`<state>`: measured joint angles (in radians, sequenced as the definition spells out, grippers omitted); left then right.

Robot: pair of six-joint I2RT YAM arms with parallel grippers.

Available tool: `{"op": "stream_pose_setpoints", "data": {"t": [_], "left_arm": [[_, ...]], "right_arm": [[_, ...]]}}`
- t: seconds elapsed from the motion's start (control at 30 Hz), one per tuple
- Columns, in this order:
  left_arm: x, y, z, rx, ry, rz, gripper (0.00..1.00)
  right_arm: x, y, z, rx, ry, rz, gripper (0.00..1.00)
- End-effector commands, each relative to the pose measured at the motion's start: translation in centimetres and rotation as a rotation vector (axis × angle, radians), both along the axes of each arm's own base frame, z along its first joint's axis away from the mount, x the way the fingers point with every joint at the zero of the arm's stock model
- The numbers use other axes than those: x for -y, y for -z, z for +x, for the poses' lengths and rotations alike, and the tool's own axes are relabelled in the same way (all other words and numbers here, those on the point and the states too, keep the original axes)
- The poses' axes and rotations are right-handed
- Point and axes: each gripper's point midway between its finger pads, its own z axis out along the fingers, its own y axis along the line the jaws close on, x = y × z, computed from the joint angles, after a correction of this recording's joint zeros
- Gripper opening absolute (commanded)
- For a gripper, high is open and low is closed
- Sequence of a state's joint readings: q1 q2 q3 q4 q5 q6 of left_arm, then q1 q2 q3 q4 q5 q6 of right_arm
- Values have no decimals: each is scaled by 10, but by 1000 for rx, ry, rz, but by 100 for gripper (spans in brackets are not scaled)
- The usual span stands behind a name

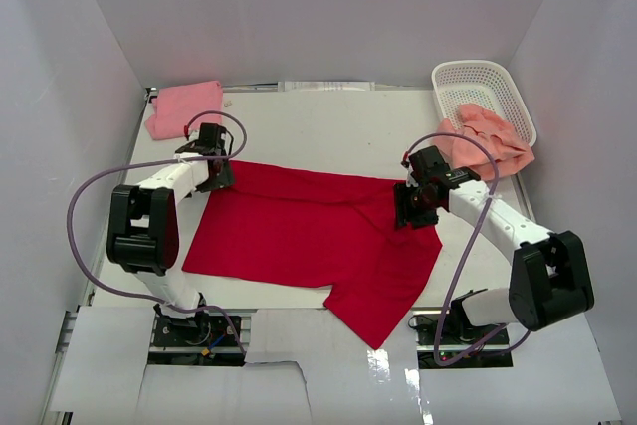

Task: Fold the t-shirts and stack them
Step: Fold the flattened tshirt in 1/3 of the way

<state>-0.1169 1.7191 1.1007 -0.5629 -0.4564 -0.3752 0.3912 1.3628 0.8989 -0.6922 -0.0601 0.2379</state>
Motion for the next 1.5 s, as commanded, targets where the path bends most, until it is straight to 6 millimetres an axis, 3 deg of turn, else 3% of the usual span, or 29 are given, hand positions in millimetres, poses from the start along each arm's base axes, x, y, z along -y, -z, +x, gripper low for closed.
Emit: {"op": "stream_pose_setpoints", "data": {"t": [0.0,0.13,0.3,0.5,0.63,0.93,1.23,1.47], "left_arm": [[-3,-52,17,180,-47,-16,98],[9,-69,44,252,-19,-72,98],[17,-84,77,334,22,-98,98],[42,-67,102,333,114,-193,98],[71,-53,115,328,216,-316,98],[96,-42,129,336,329,-412,97],[86,-11,128,271,269,-374,95],[84,2,122,236,262,-369,88]], "right_arm": [[5,-23,27,134,90,-20,54],[8,-30,52,205,145,-46,55],[15,-13,72,208,199,-108,54],[21,0,94,203,241,-134,52],[25,13,106,186,264,-156,49],[27,26,128,180,284,-164,48],[24,60,140,98,263,-164,47],[21,66,152,92,263,-159,47]]}}
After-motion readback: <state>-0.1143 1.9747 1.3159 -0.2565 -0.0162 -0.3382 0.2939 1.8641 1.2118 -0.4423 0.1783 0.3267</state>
